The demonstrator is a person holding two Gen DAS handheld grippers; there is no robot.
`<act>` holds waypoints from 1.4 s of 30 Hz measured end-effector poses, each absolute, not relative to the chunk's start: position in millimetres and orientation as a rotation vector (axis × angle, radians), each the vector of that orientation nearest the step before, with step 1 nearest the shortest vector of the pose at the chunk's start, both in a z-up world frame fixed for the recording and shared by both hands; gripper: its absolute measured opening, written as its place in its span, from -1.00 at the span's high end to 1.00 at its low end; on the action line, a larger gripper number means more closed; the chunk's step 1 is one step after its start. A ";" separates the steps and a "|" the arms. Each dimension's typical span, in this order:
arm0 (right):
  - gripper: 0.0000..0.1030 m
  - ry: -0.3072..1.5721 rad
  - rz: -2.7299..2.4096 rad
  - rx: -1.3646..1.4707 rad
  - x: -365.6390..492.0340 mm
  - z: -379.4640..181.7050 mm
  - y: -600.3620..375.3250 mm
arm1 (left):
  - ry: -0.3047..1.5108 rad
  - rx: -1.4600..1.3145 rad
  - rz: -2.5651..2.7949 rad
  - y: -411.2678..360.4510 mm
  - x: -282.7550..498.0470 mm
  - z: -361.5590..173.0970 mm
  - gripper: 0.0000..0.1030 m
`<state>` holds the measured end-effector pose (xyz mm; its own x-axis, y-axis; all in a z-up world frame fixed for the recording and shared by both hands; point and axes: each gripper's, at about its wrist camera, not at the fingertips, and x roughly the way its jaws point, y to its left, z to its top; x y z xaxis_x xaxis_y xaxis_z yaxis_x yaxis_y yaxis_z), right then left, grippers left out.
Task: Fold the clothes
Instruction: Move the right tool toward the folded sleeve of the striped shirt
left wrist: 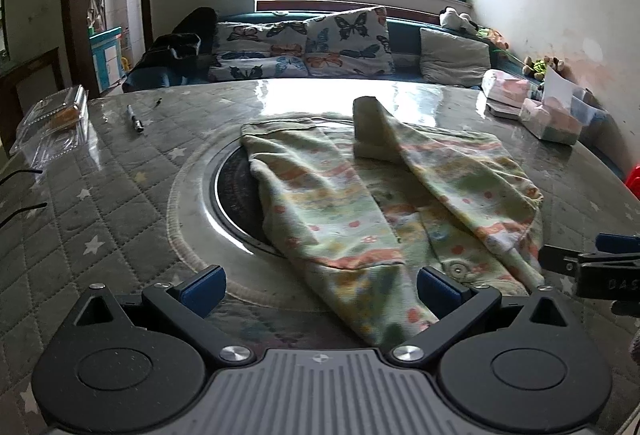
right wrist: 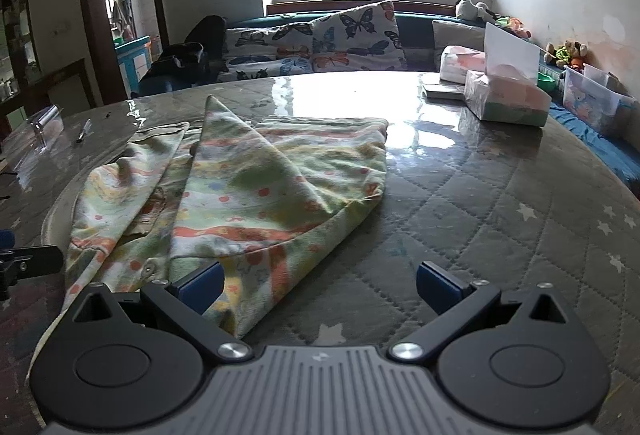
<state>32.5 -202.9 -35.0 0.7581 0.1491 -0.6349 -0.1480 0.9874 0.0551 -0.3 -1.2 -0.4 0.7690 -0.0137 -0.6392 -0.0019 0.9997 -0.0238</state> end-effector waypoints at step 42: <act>-1.00 0.665 0.244 -0.115 79.5 -14.9 -171.8 | 0.745 0.007 0.004 4.7 40.4 -3.8 -1.00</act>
<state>79.5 -171.8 -14.9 0.7594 0.1867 -0.6232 -0.2602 0.9652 -0.0279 40.4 4.7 -3.8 0.7352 0.0062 -0.6778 -0.0011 1.0000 0.0079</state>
